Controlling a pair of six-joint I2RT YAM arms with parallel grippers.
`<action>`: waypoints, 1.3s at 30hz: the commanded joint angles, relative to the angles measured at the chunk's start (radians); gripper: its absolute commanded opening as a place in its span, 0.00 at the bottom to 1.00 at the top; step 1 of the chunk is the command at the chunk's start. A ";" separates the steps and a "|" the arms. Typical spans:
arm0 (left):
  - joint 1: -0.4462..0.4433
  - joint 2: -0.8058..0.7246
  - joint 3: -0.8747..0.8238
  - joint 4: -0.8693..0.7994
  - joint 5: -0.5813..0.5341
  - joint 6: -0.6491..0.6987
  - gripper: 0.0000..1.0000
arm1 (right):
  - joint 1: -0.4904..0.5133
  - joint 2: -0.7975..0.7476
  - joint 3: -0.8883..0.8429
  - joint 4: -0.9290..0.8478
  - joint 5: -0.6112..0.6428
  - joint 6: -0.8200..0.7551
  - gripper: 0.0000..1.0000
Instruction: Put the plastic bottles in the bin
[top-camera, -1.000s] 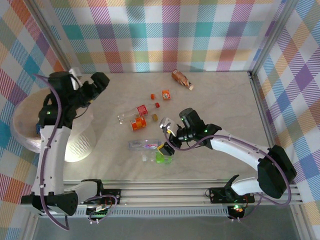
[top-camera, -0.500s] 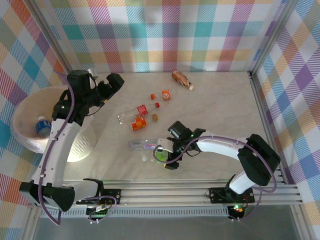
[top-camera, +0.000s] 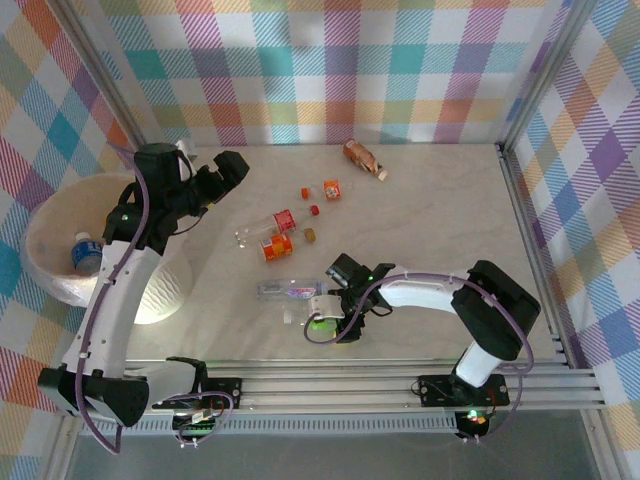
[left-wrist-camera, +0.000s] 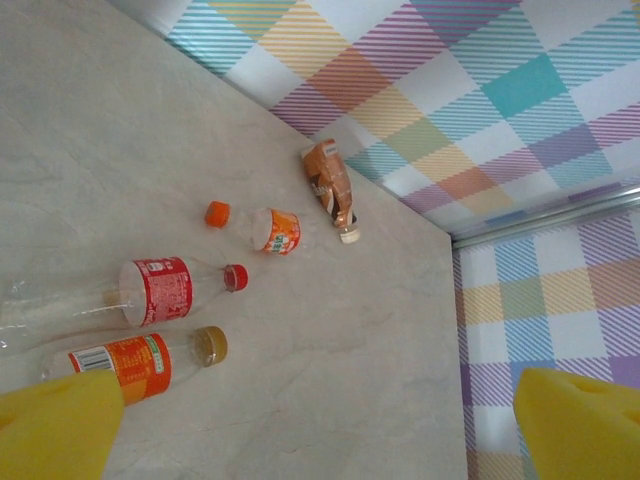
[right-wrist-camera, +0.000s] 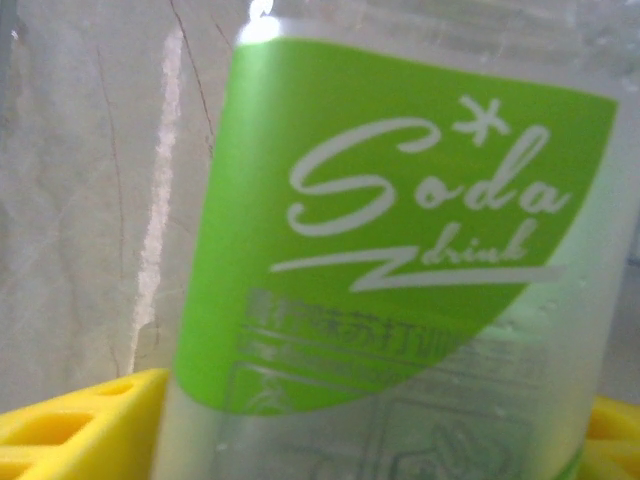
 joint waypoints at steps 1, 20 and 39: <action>-0.004 -0.021 -0.009 -0.012 0.035 0.030 1.00 | 0.011 0.018 0.019 -0.002 0.014 -0.034 0.69; -0.004 -0.014 -0.024 -0.006 0.074 0.005 1.00 | -0.044 -0.336 -0.037 0.319 -0.015 0.494 0.47; -0.367 0.069 -0.062 0.145 -0.037 0.072 1.00 | -0.220 -0.468 -0.013 0.413 0.037 1.009 0.47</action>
